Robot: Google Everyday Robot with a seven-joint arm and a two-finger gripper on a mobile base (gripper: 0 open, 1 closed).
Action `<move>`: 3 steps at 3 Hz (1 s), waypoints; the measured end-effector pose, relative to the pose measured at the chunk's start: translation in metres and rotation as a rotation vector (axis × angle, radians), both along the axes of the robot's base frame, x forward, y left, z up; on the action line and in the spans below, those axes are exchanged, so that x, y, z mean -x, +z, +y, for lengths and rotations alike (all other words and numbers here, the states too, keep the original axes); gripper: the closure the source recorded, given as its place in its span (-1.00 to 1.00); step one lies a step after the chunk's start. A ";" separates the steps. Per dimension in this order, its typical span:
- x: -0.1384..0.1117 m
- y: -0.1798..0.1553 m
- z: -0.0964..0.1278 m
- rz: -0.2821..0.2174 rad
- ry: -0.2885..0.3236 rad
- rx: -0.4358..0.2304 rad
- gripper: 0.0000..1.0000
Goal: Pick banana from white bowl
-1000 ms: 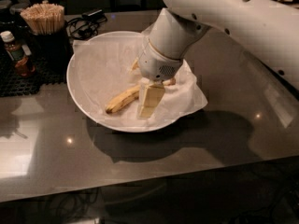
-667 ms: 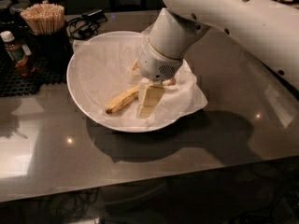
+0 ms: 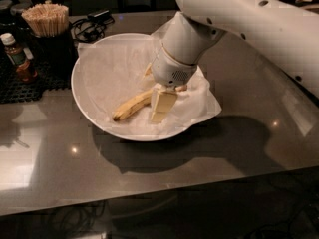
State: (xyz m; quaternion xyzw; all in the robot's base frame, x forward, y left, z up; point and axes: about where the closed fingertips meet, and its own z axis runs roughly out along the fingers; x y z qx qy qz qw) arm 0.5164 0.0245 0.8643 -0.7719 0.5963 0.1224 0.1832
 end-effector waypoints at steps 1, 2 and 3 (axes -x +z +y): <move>-0.014 -0.010 -0.003 -0.008 -0.012 -0.040 -0.34; -0.018 -0.016 -0.001 0.002 -0.008 -0.042 -0.32; -0.023 -0.022 -0.001 0.015 -0.007 -0.040 -0.32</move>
Offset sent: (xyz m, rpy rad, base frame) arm 0.0181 -0.0091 -0.0109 0.0548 -0.0118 -0.0269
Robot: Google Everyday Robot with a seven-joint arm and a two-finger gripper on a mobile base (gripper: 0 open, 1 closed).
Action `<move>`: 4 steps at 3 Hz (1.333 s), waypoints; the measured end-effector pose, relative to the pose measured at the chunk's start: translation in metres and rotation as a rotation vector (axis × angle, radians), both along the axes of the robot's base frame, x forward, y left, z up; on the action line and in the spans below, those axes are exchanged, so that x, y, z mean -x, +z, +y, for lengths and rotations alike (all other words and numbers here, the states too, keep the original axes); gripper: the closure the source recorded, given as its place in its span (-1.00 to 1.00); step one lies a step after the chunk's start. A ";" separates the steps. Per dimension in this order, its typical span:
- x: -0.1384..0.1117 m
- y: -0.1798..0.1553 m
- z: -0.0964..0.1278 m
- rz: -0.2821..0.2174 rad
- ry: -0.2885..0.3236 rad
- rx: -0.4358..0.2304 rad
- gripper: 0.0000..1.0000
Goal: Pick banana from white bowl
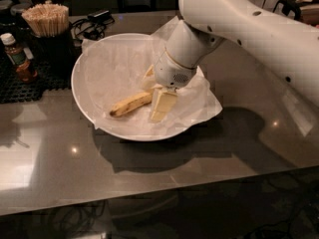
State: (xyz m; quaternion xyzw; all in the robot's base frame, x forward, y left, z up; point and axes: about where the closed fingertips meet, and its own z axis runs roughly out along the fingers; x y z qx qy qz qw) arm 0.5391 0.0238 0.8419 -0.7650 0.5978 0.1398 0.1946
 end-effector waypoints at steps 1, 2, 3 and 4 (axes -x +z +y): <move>-0.004 -0.007 0.000 0.013 0.001 0.000 -0.32; -0.006 -0.012 -0.001 0.024 -0.002 -0.002 -0.32; -0.008 -0.018 -0.002 0.035 -0.006 -0.006 -0.34; -0.009 -0.022 -0.003 0.040 -0.010 -0.007 0.03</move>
Offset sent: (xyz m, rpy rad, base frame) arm 0.0122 -0.0050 -0.0206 0.0078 0.0405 -0.0120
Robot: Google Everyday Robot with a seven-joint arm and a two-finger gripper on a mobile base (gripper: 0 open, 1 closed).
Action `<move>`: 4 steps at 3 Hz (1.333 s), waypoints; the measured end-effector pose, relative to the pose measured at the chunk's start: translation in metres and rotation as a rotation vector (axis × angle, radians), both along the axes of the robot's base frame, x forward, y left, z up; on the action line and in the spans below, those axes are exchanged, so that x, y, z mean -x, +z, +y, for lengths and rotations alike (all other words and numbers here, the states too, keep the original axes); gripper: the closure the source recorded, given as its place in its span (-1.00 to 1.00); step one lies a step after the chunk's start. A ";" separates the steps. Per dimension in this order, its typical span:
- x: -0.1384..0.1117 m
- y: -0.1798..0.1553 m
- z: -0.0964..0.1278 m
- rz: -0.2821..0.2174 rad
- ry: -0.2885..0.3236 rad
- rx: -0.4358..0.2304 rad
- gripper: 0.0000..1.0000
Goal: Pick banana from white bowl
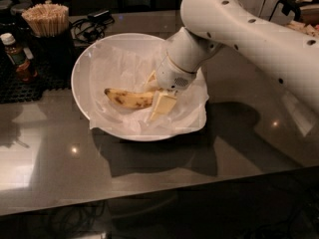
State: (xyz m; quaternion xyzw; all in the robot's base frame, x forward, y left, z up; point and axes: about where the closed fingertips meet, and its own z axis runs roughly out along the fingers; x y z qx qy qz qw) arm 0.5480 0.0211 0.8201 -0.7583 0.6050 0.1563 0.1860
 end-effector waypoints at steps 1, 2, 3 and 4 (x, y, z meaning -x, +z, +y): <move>0.000 0.004 0.000 0.000 0.000 0.000 0.50; 0.001 0.003 -0.001 -0.003 -0.004 0.001 0.95; 0.004 0.005 -0.001 -0.023 -0.002 0.009 1.00; 0.011 0.019 0.001 -0.065 0.013 0.020 1.00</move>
Offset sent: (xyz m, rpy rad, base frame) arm -0.0010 -0.0056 -0.0039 -0.0020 -0.0138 -0.0173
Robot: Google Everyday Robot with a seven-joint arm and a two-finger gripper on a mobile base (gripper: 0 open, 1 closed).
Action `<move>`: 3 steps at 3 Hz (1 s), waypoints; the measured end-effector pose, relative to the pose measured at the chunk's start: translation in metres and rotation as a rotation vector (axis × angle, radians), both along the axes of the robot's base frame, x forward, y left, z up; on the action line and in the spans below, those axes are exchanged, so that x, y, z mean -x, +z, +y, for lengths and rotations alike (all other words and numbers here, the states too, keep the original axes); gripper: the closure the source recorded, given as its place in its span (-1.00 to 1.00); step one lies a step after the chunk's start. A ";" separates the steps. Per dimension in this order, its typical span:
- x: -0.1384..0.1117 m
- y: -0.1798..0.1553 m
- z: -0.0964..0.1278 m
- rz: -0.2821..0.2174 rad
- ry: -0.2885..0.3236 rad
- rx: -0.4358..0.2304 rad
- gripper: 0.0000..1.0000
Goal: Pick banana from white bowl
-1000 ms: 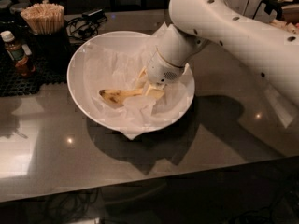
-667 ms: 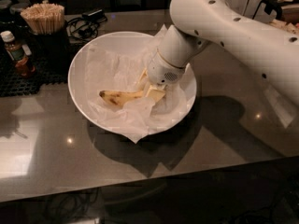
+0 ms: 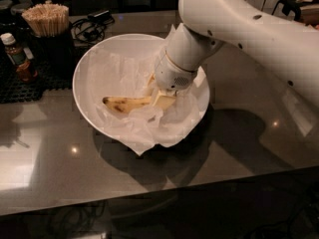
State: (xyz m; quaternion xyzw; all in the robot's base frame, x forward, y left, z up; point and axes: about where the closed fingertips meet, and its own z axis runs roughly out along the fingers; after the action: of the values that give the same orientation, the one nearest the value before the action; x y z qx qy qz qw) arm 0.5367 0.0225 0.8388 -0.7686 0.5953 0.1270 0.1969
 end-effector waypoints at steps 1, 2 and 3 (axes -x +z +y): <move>0.000 0.000 0.000 0.000 0.000 0.000 1.00; 0.000 0.000 0.000 0.000 0.000 0.000 0.64; 0.000 0.000 0.000 0.000 0.000 0.000 0.17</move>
Offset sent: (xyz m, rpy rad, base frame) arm 0.0000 0.0000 0.0000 0.0000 0.0000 0.0000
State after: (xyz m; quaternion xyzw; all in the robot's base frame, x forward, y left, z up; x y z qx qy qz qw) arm 0.5367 0.0225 0.8388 -0.7686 0.5953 0.1270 0.1969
